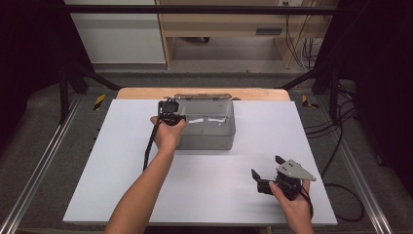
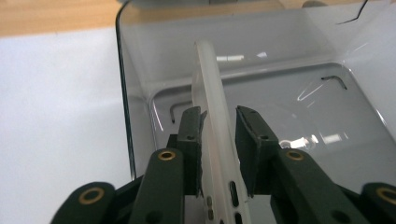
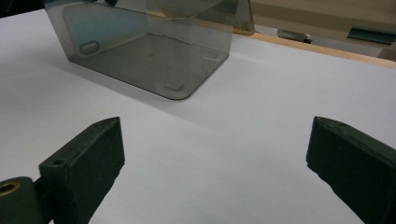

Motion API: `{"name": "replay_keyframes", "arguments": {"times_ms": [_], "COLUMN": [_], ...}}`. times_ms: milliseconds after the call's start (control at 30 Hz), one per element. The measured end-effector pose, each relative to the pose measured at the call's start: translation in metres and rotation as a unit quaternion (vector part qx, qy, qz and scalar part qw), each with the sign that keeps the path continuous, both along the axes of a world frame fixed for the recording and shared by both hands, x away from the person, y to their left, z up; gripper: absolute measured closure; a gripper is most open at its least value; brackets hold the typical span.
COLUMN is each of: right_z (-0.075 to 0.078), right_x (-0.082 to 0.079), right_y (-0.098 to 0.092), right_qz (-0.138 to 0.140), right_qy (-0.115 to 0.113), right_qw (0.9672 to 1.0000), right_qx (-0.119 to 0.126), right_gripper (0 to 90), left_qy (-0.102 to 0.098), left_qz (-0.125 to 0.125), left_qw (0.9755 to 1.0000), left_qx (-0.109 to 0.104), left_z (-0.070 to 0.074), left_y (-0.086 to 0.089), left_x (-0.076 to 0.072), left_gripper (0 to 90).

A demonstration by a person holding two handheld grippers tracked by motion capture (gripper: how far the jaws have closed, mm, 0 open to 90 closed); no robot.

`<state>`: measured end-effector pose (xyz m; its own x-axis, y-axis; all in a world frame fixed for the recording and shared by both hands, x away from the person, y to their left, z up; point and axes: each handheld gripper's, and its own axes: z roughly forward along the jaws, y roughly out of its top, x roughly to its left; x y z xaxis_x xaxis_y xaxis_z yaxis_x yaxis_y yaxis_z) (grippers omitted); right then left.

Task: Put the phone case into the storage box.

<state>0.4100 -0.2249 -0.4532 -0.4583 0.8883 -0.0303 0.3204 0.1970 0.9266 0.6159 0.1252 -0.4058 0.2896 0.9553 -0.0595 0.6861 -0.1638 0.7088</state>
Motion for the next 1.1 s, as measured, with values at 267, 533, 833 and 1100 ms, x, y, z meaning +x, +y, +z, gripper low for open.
{"name": "replay_keyframes", "arguments": {"times_ms": [267, 533, 833, 1100], "right_z": [0.000, 0.000, 0.000, 0.000], "right_x": [0.000, -0.001, -0.001, -0.002], "right_y": [0.001, 0.003, 0.003, 0.003], "right_qz": [0.006, 0.010, 0.009, 0.011], "right_qy": [-0.001, 0.001, -0.002, -0.008], "right_qw": [1.0000, 0.9999, 0.9999, 0.9999], "right_qx": [-0.003, -0.002, -0.004, -0.007], "right_gripper": [4.6, 4.6, 4.5, 4.1], "left_qy": [-0.046, -0.065, -0.087, -0.128], "left_qz": [-0.022, -0.040, -0.039, -0.036], "left_qw": [0.9947, 0.9918, 0.9937, 0.9910], "left_qx": [0.090, 0.102, 0.060, -0.012], "left_z": [0.002, -0.001, 0.006, 0.022], "left_y": [-0.001, 0.000, 0.006, 0.014], "left_x": [-0.004, -0.007, -0.012, -0.020], "left_gripper": [69.6, 68.9, 62.3, 33.0]}}
